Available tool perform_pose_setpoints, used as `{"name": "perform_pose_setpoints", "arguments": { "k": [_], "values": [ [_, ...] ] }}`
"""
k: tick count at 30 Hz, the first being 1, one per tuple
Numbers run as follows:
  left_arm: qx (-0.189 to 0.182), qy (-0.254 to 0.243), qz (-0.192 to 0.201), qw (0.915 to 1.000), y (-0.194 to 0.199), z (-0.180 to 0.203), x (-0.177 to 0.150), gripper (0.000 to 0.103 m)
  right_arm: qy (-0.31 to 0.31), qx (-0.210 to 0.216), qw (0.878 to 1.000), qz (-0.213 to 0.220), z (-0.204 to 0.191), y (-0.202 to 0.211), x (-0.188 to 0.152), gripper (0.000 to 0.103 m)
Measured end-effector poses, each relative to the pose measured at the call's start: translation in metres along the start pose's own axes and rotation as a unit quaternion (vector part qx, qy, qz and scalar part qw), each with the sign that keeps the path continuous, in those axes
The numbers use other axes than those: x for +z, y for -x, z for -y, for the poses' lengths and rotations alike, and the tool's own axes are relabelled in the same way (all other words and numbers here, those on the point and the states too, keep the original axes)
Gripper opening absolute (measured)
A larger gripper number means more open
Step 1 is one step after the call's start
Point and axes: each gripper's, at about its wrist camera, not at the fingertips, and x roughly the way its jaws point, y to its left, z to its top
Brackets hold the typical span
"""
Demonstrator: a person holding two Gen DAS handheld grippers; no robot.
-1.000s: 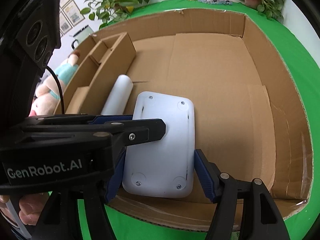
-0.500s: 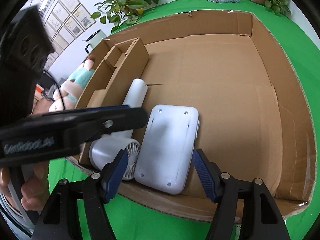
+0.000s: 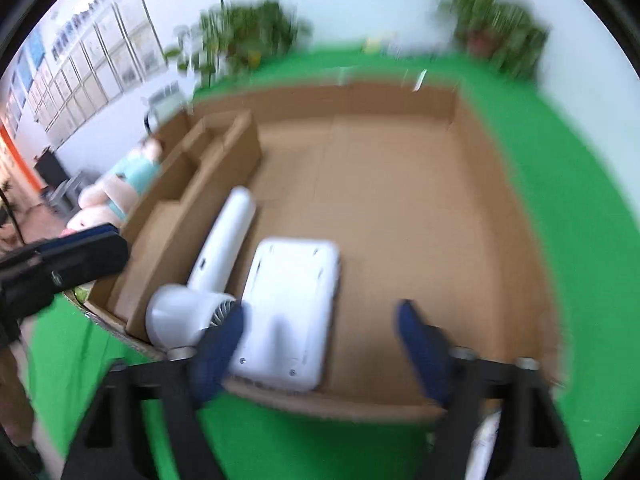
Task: Organize objects
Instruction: 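Set the white case beside the hair dryer and open the right gripper, then grasp the white-green medicine box with the right gripper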
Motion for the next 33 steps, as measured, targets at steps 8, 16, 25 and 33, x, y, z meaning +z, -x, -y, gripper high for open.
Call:
{"name": "perform_pose_setpoints", "arguments": {
  "k": [8, 16, 25, 33],
  "values": [
    [0.040, 0.023, 0.156, 0.9867, 0.085, 0.027, -0.059, 0.084, 0.025, -0.087, 0.985, 0.146, -0.031, 0.117, -0.069, 0.102],
    [0.092, -0.005, 0.161, 0.9826, 0.117, 0.063, -0.095, 0.084, 0.043, -0.090, 0.976, 0.191, -0.051, 0.188, -0.103, 0.102],
    [0.133, -0.019, 0.167, 0.9767, 0.140, 0.081, -0.116, 0.084, 0.046, -0.076, 0.975, 0.203, -0.051, 0.226, -0.134, 0.102],
    [0.136, -0.013, 0.157, 0.9781, 0.135, 0.073, -0.116, 0.084, 0.049, -0.074, 0.976, 0.199, -0.047, 0.217, -0.130, 0.102]
  ]
}}
